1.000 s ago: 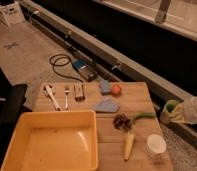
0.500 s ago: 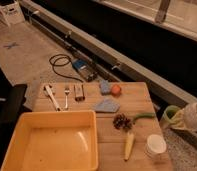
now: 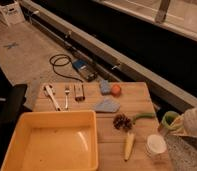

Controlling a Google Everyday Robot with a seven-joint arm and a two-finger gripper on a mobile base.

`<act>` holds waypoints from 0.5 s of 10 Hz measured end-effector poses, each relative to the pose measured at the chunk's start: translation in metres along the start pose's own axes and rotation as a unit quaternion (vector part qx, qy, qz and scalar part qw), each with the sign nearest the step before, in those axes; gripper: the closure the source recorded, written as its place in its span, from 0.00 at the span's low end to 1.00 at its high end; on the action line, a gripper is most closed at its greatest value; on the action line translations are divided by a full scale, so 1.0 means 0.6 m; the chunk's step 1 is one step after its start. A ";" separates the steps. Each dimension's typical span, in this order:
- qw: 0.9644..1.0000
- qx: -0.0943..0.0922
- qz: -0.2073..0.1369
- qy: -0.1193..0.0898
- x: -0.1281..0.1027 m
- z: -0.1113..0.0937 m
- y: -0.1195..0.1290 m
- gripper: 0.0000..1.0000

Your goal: Stack cups into tray

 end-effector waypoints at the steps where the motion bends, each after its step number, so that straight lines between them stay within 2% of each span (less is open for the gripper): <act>1: 1.000 -0.004 0.000 -0.002 -0.002 0.002 0.006 1.00; 5: 1.000 -0.024 0.004 -0.011 -0.019 0.010 0.030 1.00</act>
